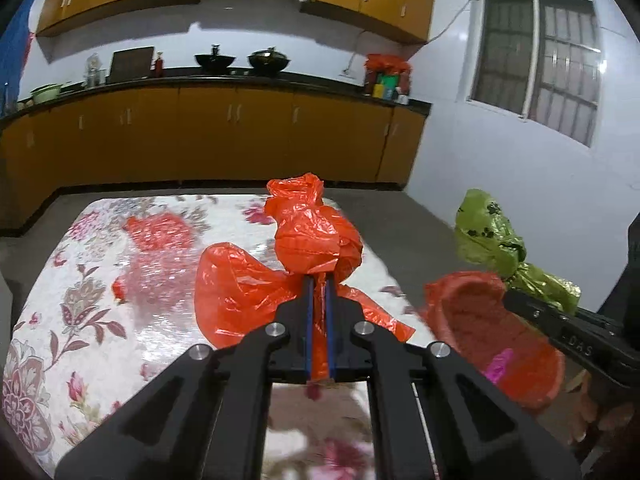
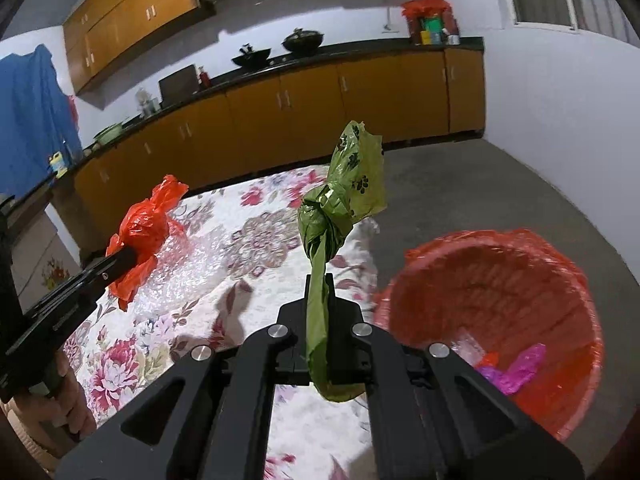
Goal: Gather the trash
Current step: 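Carry both bags over the basket and open both tools to drop them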
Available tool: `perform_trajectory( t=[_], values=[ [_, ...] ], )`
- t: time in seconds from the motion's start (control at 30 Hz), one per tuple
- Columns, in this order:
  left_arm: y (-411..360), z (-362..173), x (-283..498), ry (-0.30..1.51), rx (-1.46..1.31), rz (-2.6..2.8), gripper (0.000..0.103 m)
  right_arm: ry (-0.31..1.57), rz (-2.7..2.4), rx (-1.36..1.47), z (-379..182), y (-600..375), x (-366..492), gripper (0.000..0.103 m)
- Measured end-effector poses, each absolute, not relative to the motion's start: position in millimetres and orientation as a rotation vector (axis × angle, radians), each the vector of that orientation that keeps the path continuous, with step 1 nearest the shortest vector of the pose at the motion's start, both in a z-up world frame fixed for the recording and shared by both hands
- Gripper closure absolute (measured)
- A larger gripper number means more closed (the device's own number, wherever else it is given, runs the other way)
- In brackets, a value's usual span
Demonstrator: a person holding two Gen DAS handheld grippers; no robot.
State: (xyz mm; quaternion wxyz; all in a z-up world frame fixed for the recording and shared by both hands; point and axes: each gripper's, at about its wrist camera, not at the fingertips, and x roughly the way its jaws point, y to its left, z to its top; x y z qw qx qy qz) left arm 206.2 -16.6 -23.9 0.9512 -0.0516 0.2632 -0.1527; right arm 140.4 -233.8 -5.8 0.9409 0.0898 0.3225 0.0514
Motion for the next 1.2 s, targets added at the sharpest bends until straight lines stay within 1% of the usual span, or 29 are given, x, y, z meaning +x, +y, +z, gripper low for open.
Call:
perform_trajectory(
  t=[0.57, 1.0, 1.2],
  values=[
    [-104, -4, 173, 0.510, -0.095, -0.569, 0.097, 0.584, -0.094, 0.227, 5, -299, 84, 0.099],
    [-152, -11, 176, 0.542, -0.080, -0.678, 0.097, 0.579, -0.174, 0.273, -1, -336, 74, 0.099],
    [-184, -27, 185, 0.586, -0.067, -0.738, 0.096, 0.579, -0.193, 0.297, -3, -351, 79, 0.099]
  ],
)
